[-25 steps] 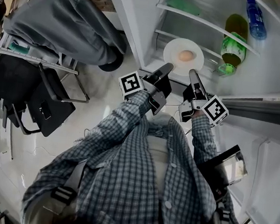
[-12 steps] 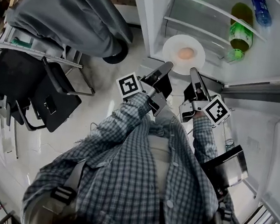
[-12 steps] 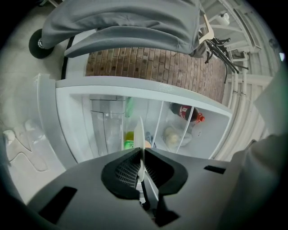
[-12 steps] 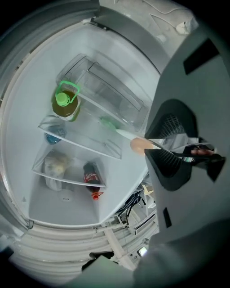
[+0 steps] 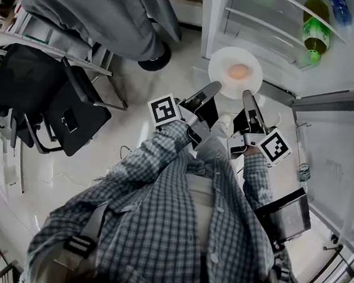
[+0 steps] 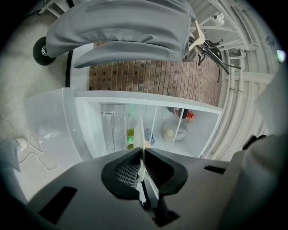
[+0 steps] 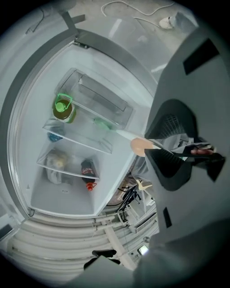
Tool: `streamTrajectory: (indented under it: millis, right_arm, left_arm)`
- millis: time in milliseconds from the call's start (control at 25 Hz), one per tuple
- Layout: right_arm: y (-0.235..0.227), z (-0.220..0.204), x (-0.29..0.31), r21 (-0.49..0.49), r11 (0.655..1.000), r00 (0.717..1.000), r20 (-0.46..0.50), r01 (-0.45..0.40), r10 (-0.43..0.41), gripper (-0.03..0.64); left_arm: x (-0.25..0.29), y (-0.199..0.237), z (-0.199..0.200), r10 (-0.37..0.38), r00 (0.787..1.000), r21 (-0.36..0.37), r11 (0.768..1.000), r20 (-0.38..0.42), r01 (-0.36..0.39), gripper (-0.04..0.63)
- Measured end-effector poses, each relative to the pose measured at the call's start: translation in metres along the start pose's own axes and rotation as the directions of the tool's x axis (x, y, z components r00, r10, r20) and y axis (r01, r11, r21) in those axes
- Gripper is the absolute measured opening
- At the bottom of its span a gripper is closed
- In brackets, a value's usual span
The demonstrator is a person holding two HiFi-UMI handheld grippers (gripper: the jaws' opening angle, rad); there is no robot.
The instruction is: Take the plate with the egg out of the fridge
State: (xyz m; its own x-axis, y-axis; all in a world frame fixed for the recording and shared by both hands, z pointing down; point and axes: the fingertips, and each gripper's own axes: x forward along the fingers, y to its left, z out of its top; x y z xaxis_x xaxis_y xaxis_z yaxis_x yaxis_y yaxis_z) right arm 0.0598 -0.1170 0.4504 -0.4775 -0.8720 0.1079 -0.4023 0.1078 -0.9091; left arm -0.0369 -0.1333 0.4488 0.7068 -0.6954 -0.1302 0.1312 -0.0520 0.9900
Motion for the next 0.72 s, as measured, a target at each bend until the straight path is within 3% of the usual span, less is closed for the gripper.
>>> streamTrajectory:
  millis: [400, 720]
  right_arm:
    - [0.013, -0.032, -0.025, 0.023, 1.000, 1.000, -0.021, -0.001, 0.002, 0.072]
    - [0.022, -0.032, -0.054, -0.001, 0.999, 0.999, -0.021, -0.035, 0.035, 0.072]
  left_arm:
    - [-0.039, -0.008, -0.017, 0.021, 1.000, 0.004, 1.000, -0.002, -0.021, 0.035]
    - [-0.051, -0.017, -0.045, 0.012, 1.000, 0.027, 1.000, -0.001, -0.012, 0.035]
